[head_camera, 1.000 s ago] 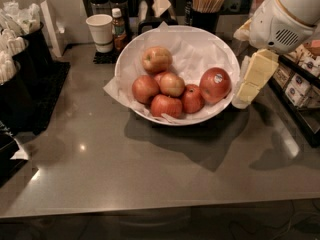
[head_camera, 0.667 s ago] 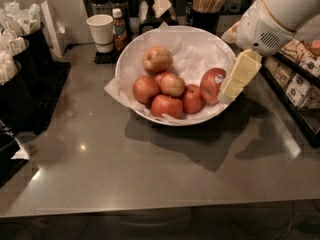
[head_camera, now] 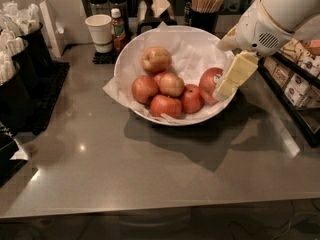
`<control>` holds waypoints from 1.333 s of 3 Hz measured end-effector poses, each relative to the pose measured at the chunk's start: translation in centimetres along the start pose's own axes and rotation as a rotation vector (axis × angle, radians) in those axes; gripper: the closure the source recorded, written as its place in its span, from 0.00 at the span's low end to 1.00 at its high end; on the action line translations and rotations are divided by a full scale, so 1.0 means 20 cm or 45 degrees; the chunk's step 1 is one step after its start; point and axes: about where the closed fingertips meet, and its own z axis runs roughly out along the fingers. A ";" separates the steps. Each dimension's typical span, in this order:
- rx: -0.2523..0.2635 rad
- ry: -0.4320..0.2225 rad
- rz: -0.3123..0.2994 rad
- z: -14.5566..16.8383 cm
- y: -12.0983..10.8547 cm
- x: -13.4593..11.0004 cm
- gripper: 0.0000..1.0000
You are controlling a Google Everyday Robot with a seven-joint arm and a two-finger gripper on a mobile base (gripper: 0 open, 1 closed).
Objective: Pick apple from white bowl
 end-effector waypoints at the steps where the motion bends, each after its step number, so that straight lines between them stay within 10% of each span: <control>1: -0.014 -0.011 -0.005 0.03 -0.01 -0.01 0.42; 2: -0.066 -0.023 -0.015 0.10 -0.03 -0.03 0.48; 4: -0.131 -0.043 -0.010 0.20 -0.07 -0.03 0.15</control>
Offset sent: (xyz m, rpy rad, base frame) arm 0.0245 0.0217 -0.0294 0.0399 0.0849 0.0743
